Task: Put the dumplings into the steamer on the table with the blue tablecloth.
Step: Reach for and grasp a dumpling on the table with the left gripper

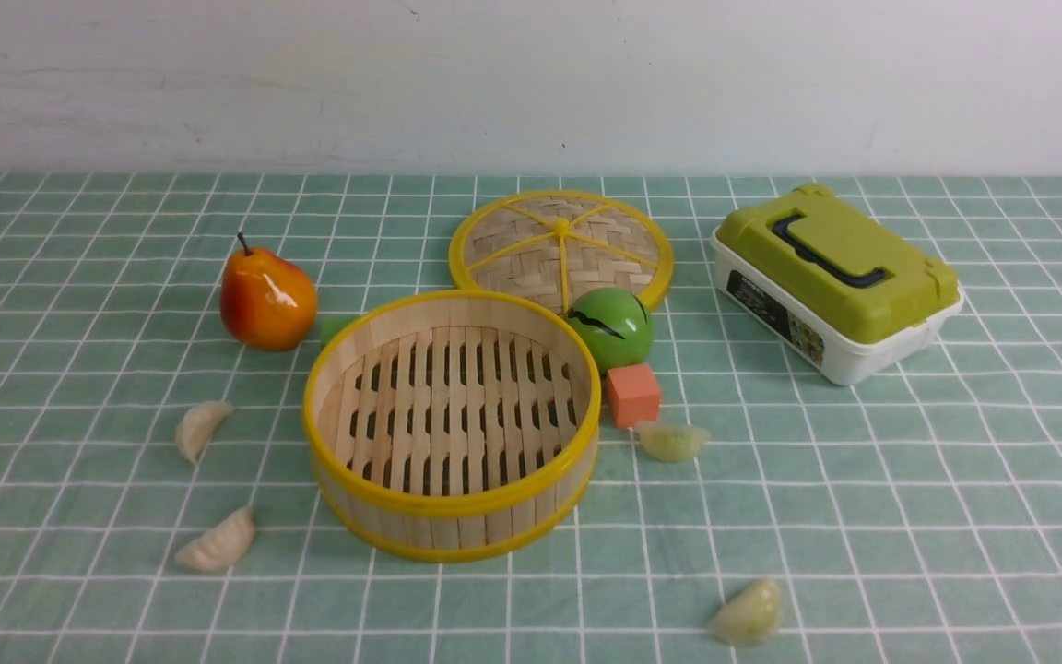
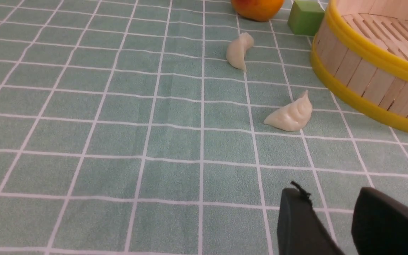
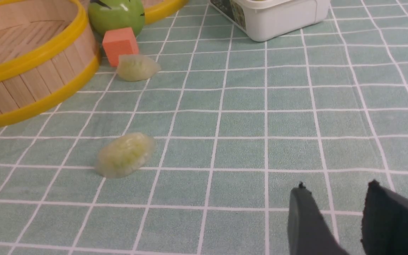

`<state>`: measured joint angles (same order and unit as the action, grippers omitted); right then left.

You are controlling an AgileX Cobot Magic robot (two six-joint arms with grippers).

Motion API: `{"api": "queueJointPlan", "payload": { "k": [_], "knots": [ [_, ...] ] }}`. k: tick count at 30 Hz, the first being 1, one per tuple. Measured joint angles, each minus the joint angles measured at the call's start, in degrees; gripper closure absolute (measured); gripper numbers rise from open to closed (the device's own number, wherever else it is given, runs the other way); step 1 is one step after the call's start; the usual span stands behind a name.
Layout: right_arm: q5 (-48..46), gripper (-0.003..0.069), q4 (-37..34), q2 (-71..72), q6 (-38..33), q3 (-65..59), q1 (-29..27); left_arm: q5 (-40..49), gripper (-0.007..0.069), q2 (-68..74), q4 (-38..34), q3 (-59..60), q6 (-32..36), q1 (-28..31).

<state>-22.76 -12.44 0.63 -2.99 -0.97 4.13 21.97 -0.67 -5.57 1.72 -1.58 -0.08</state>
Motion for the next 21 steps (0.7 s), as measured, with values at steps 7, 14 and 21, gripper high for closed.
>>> {"api": "queueJointPlan", "payload": {
  "k": [7,14,21],
  "knots": [
    [4.3,0.0419,0.1,0.0,0.0,-0.5,0.0,-6.9,0.0389,0.0,-1.3,0.0,0.0,0.0],
    [23.6,0.0419,0.0,0.0,0.3,-0.6,0.0,-24.8,0.0388,0.0,-7.9,0.0,-0.9,0.0],
    [39.8,0.0419,-0.6,0.0,9.4,-0.6,0.0,-45.6,0.0388,0.0,-10.5,0.0,-3.4,0.0]
  ]
}}
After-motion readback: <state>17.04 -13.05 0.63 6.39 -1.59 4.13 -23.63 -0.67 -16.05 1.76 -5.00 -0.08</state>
